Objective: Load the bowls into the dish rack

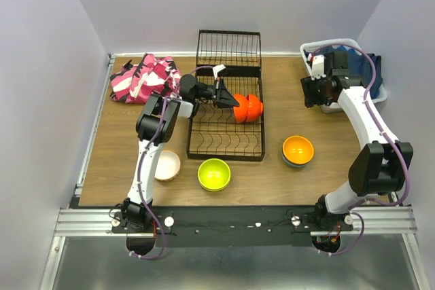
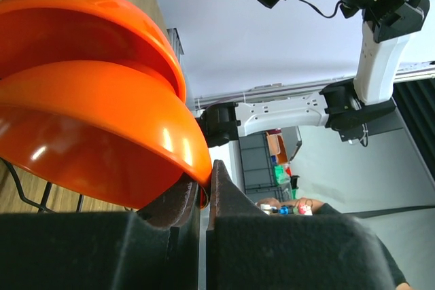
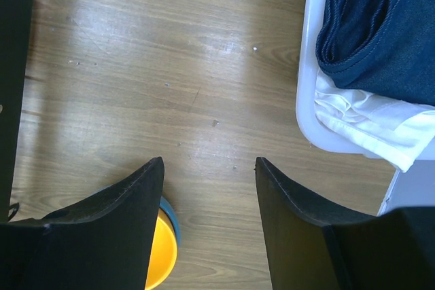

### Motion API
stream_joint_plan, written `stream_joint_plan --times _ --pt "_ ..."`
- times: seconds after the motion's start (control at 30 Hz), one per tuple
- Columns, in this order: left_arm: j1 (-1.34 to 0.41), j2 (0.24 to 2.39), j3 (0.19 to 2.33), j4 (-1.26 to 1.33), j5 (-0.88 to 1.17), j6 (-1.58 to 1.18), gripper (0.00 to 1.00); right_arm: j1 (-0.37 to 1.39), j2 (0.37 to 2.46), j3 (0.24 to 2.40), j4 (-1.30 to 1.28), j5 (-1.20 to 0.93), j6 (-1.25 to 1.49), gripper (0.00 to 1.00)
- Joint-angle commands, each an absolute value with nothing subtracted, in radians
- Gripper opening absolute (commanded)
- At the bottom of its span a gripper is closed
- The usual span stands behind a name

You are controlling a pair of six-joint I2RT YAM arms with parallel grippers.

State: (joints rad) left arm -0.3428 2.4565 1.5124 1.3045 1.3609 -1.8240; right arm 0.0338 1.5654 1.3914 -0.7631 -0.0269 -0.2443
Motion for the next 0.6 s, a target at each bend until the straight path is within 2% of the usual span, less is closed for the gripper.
stream_joint_plan --times 0.0,0.2,0.3,0.4,0.43,0.5,0.53,0.57 --pt "-0.371 2.510 1.431 1.675 1.399 -1.787 0.00 0.040 1.589 1.445 -0.793 -0.025 -0.245 0.64" --pt "-0.380 2.536 1.410 1.675 1.371 -1.767 0.00 0.049 1.615 1.486 -0.807 -0.031 -0.245 0.64" --pt "-0.385 2.501 1.393 1.568 1.333 -1.695 0.00 0.054 1.624 1.500 -0.807 -0.032 -0.248 0.64" --pt "-0.396 2.421 1.339 1.312 1.289 -1.502 0.00 0.057 1.620 1.496 -0.802 -0.032 -0.248 0.64" --pt "-0.396 2.384 1.322 1.122 1.270 -1.436 0.00 0.058 1.618 1.493 -0.801 -0.032 -0.249 0.64" --pt "-0.397 2.349 1.316 0.944 1.218 -1.234 0.00 0.063 1.614 1.486 -0.798 -0.031 -0.247 0.64" --pt "-0.399 2.314 1.330 0.725 1.198 -1.145 0.00 0.063 1.614 1.485 -0.798 -0.029 -0.247 0.64" --pt "-0.402 2.298 1.344 0.619 1.177 -1.058 0.00 0.063 1.612 1.483 -0.798 -0.029 -0.250 0.64"
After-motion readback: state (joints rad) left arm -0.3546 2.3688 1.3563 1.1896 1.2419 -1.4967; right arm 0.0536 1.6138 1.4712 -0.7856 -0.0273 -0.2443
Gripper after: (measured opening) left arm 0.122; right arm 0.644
